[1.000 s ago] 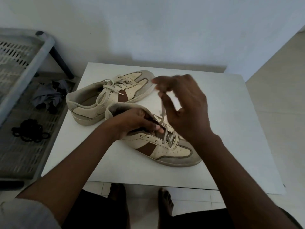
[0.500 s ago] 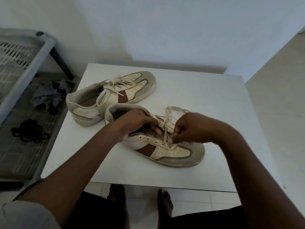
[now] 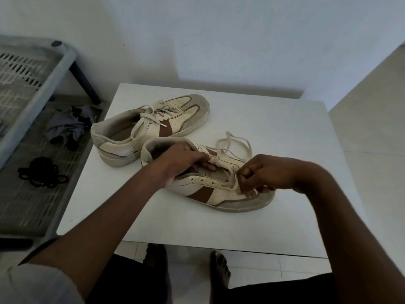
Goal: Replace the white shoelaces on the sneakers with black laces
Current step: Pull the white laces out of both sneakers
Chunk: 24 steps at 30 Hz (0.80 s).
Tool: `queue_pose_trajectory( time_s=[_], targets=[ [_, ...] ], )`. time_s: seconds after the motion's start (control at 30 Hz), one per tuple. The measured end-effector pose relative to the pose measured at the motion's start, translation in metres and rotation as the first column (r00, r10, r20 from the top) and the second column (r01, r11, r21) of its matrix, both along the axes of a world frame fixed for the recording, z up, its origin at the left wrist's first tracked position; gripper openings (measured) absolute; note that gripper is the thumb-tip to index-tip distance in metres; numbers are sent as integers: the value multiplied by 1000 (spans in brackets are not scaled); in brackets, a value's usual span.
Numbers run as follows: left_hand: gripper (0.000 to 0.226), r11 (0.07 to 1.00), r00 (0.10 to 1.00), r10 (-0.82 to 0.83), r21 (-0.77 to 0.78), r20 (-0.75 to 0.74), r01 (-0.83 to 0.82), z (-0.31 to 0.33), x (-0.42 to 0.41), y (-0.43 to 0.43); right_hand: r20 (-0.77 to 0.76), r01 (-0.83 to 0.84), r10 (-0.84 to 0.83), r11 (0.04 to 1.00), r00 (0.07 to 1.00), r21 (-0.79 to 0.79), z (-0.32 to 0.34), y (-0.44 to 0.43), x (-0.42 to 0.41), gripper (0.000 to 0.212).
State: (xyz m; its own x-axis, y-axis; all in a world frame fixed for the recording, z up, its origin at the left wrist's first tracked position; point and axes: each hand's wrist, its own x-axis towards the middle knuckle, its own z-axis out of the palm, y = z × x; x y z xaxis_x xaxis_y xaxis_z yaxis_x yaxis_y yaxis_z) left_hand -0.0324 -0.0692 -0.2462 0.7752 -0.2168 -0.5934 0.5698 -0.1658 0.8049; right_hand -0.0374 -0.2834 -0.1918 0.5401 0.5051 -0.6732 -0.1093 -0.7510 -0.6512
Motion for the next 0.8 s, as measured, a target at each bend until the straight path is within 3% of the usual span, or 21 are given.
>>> queue_pose_trajectory(
  time_s=[0.07,0.13,0.27,0.33,0.47,0.53,0.63,0.7,0.8],
  targets=[
    [24,999,999,-18,-47,-30,17,1,0,0,151,44,-36,997,988,-56,1,-2,2,17],
    [24,998,999,-2,-58,-38,0,1,1,-1,391,151,-98,983,915,-106,-9,5,6,28],
    [21,1000,1000,23,-15,-18,-23,2,0,-2,544,147,-43,978,838,-148,-32,28,3,30],
    [20,999,999,22,-28,-25,-22,2,0,-1,515,84,-43,995,856,-57,-30,25,4,29],
    [22,1000,1000,14,-19,-25,-14,2,0,-1,116,-70,58,992,992,106,2,3,2,22],
    [23,999,1000,15,-29,-17,-15,1,0,-1,47,-39,34,992,998,123,8,-3,0,5],
    [21,999,1000,6,-36,10,-6,2,-1,-2,286,142,-134,990,949,-7,-5,5,6,36],
    [18,1000,1000,4,-15,12,-4,3,-1,-2,434,207,-143,973,890,-104,-18,21,5,57],
    [24,1000,1000,9,29,15,-10,0,0,0,494,262,-181,960,851,-99,-34,39,1,61]
  ],
)
